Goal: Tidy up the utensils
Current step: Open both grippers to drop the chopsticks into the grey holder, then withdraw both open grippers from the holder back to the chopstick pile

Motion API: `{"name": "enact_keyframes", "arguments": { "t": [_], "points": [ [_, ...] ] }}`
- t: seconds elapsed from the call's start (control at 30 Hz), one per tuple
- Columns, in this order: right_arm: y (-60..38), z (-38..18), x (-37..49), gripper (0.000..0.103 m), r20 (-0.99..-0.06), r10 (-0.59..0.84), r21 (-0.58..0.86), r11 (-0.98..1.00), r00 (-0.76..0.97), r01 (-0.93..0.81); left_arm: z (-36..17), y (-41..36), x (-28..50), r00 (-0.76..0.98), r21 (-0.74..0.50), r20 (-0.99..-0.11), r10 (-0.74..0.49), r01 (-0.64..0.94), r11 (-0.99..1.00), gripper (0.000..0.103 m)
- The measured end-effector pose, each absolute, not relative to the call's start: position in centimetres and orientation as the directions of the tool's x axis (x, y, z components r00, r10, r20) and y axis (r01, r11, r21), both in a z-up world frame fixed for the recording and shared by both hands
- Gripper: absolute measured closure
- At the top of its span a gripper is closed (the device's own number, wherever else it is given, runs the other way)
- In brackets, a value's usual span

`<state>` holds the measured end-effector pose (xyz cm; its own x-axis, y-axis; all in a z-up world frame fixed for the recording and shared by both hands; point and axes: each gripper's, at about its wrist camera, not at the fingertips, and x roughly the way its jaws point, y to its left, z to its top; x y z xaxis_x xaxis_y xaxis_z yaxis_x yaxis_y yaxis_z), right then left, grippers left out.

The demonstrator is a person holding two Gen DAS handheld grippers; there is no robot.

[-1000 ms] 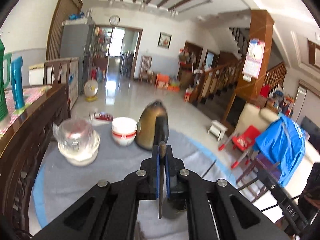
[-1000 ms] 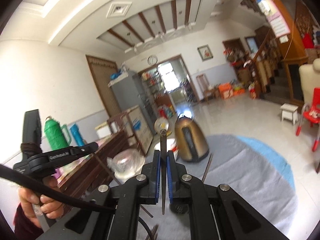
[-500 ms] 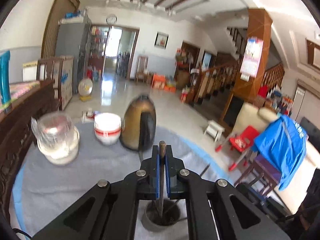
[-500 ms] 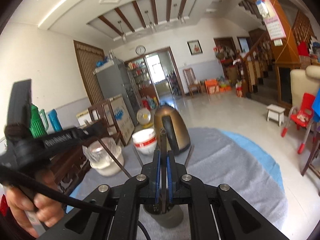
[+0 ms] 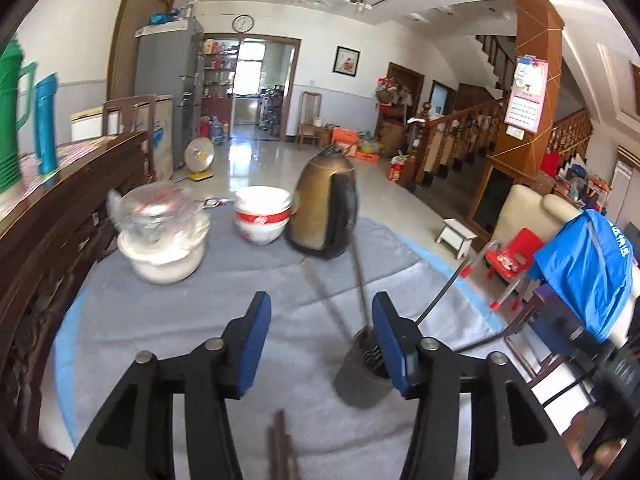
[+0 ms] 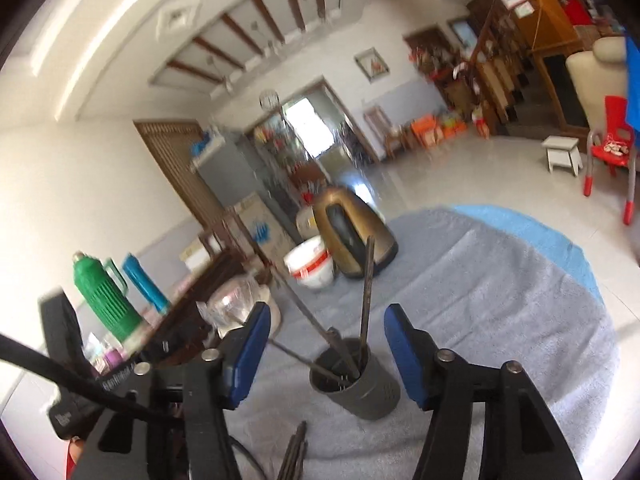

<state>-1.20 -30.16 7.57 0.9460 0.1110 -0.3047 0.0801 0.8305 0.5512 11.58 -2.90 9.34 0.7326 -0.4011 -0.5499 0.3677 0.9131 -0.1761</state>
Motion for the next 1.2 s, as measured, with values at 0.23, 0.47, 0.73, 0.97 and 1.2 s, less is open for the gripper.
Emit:
{"name": "enact_keyframes", "arguments": {
  "t": [0.23, 0.47, 0.73, 0.97, 1.2],
  "points": [
    [-28.7, 5.7, -3.7, 0.040, -0.322, 0.142, 0.512, 0.858, 0.936, 0.046, 3.8, 1.4, 10.1, 0.682, -0.126, -0.678, -0.274, 0.260, 0.957, 0.046],
    [-25.3, -0.7, -2.1, 0.039, -0.464, 0.268, 0.550, 0.834, 0.844, 0.037, -1.2, 2.6, 7.8, 0.625, -0.058, -0.761, -0.174, 0.202, 0.978, 0.046],
    [-22.4, -4.4, -1.2, 0.039, -0.532, 0.269, 0.487, 0.873, 0.803, 0.030, -4.0, 3.4, 5.9, 0.601, -0.007, -0.790, -0.118, 0.184, 0.983, 0.042],
    [-22.8, -6.5, -1.4, 0.039, -0.536, 0.238, 0.471, 0.880, 0.810, 0.053, -5.5, 3.0, 5.2, 0.578, -0.023, -0.805, -0.138, 0.201, 0.979, 0.042],
    [-22.6, -6.9, -1.5, 0.039, -0.497, 0.208, 0.445, 0.894, 0.842, 0.042, -5.8, 1.6, 4.7, 0.591, -0.019, -0.790, -0.163, 0.241, 0.970, 0.041]
  ]
}}
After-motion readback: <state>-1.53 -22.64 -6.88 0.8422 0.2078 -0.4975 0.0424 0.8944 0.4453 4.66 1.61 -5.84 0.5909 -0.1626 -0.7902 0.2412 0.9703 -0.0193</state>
